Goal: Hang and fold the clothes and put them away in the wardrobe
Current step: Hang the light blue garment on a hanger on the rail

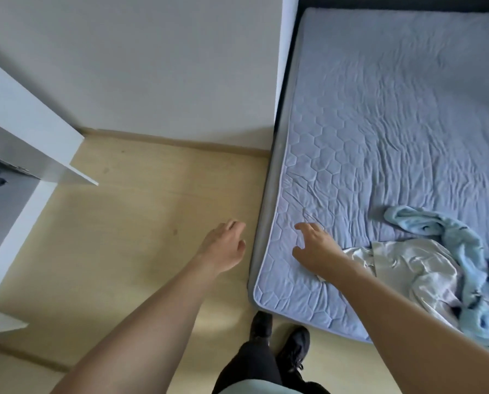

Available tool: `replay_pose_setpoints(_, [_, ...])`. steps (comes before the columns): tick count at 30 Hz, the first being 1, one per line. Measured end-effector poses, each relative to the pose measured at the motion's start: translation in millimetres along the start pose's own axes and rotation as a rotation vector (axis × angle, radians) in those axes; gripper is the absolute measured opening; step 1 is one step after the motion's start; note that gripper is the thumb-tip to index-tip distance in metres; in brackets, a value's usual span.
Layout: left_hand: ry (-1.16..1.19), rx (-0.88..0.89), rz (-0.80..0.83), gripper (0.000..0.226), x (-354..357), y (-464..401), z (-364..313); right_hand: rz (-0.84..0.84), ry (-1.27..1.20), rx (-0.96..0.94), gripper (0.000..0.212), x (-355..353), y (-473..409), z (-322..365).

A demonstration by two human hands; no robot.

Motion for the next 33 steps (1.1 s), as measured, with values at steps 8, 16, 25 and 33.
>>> replay_pose_setpoints(8, [0.023,-0.190,0.115,0.029,64,0,-59,-0.009,-0.033,0.047,0.056,-14,23,-118])
replay_pose_setpoints(16, [0.106,-0.320,0.165,0.035,127,-2,-205,0.012,-0.015,0.108,0.053,-57,72,-310])
replay_pose_setpoints(25, [0.267,-0.144,0.256,0.032,193,-20,-409,0.048,0.000,0.198,0.058,-99,106,-466])
replay_pose_setpoints(33, [0.223,-0.328,0.396,0.031,266,-46,-473,0.120,0.030,0.256,0.053,-86,109,-601])
Point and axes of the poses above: each hand's wrist, its own y-axis away from the middle knuckle, its own x-axis out of the palm, z = x × y, the point moved 5 cm from there along -y, towards the middle knuckle
